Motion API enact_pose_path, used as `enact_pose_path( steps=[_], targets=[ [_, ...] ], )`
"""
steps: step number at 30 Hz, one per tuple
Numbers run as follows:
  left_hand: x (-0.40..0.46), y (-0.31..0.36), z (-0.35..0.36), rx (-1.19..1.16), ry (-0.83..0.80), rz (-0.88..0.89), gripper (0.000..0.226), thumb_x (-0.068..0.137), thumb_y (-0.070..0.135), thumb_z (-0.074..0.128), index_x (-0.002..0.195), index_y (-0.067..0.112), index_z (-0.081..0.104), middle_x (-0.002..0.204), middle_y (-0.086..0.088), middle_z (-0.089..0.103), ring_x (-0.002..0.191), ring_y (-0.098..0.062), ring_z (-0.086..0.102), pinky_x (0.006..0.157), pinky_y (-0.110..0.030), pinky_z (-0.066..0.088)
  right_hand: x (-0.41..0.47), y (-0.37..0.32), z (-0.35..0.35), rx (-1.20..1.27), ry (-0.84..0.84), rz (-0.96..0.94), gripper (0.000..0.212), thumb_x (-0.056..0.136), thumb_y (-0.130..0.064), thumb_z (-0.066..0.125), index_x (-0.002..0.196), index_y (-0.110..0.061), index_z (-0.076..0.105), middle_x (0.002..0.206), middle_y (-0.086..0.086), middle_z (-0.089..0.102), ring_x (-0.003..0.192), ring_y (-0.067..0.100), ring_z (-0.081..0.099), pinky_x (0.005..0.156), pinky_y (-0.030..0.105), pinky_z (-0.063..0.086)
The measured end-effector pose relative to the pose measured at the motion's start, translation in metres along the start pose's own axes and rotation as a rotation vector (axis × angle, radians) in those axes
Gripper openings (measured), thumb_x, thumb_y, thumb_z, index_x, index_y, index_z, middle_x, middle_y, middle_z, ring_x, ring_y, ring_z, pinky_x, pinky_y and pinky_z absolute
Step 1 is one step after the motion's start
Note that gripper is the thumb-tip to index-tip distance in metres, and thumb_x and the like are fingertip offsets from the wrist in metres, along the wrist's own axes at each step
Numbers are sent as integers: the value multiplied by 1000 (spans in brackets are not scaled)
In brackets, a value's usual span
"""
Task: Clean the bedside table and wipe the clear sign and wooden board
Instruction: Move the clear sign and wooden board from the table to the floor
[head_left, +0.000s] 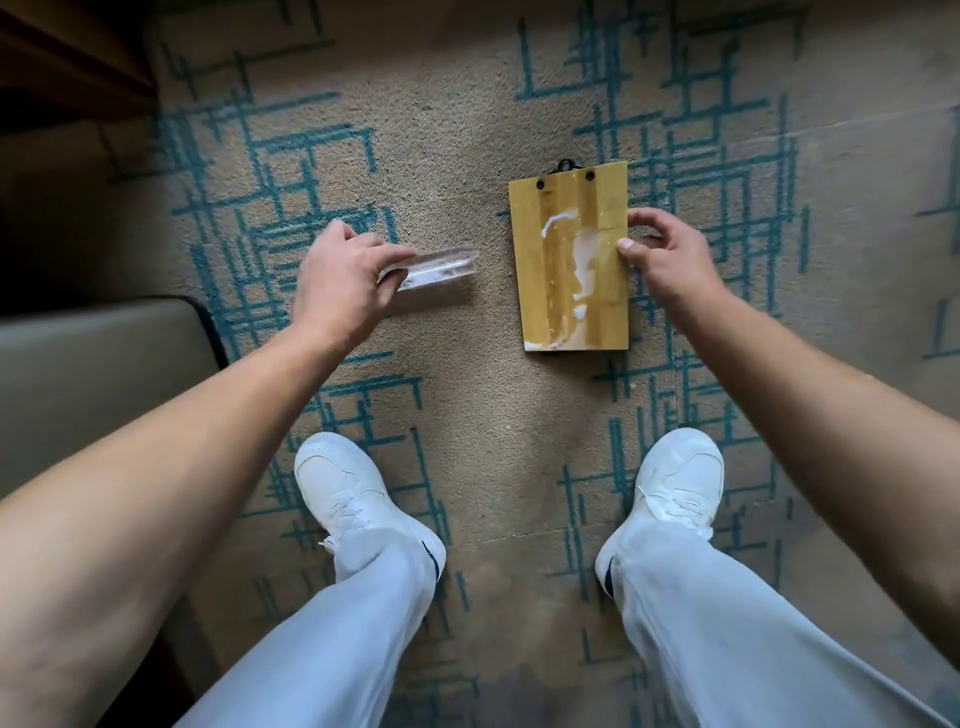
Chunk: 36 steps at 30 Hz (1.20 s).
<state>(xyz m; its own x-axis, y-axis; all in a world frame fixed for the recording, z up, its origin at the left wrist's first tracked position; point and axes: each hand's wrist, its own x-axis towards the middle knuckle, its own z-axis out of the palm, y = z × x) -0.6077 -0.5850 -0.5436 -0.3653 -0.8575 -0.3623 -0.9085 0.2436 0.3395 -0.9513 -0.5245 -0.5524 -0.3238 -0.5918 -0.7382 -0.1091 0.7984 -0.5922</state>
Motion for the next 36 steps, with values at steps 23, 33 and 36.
enact_pose_path(
  steps=[23, 33, 36],
  targets=[
    [4, 0, -1, 122, -27, 36, 30, 92, 34, 70, 120, 24, 73, 100, -9, 63, 96, -30, 52, 72, -36, 38, 19, 1, 8, -533, 151, -7, 26, 89, -39, 73, 115, -38, 67, 103, -3, 70, 98, 24, 69, 89, 48, 58],
    [-47, 37, -116, -42, 59, -99, 32, 99, 39, 54, 78, 15, 56, 80, -1, 52, 83, -25, 50, 71, -33, 34, -95, -101, 10, -1004, 187, -409, 33, 95, -33, 47, 76, -10, 61, 75, 13, 67, 67, 31, 60, 82, 43, 50],
    [-89, 56, -156, -265, 195, -200, 32, 94, 35, 57, 69, 14, 54, 71, -7, 55, 74, -29, 53, 66, -36, 36, -143, -133, 8, -1024, 175, -693, 32, 93, -34, 52, 75, -9, 58, 75, 18, 62, 69, 38, 59, 71, 44, 48]
  ],
)
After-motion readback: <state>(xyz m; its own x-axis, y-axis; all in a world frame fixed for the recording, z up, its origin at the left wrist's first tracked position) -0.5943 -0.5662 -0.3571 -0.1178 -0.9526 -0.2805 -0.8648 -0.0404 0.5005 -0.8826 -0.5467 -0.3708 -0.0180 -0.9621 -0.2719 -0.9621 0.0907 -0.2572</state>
